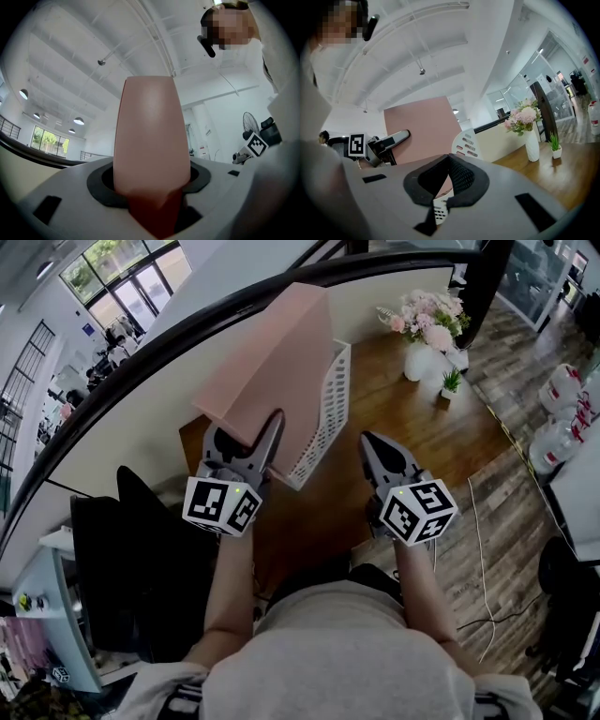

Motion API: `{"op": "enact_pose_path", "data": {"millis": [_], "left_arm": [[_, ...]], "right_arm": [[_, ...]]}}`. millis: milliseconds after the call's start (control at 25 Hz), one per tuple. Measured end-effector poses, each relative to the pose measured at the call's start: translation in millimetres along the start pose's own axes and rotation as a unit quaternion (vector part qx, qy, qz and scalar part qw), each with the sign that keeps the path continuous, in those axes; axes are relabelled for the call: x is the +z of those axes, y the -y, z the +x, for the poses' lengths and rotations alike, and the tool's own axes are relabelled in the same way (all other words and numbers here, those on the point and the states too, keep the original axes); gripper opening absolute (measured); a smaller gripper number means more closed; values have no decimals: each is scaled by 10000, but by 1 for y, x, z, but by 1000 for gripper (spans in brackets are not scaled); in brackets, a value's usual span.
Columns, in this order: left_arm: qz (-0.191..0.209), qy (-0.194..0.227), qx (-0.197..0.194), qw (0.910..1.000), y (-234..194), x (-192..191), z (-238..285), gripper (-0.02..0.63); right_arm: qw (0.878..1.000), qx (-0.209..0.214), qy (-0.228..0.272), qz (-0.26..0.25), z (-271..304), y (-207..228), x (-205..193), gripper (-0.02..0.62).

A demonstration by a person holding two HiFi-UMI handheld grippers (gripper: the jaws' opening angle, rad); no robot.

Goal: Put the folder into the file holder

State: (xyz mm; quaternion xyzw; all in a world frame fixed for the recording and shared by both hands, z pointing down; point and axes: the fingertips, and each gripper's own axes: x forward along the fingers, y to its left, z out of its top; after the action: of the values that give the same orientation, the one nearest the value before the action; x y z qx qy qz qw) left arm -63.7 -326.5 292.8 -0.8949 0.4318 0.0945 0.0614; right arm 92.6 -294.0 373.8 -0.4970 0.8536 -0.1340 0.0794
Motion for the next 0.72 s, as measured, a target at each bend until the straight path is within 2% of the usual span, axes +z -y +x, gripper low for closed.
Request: {"op": "enact_pose_path", "data": {"millis": [360, 720], "left_arm": [[-224, 87, 50, 9997, -6, -5, 6, 295], [-221, -12, 69, 9997, -5, -22, 7, 295]], "right_arm": [[9999, -119, -17, 77, -2, 11, -6, 9], [9999, -52, -37, 85, 3, 11, -6, 9]]}}
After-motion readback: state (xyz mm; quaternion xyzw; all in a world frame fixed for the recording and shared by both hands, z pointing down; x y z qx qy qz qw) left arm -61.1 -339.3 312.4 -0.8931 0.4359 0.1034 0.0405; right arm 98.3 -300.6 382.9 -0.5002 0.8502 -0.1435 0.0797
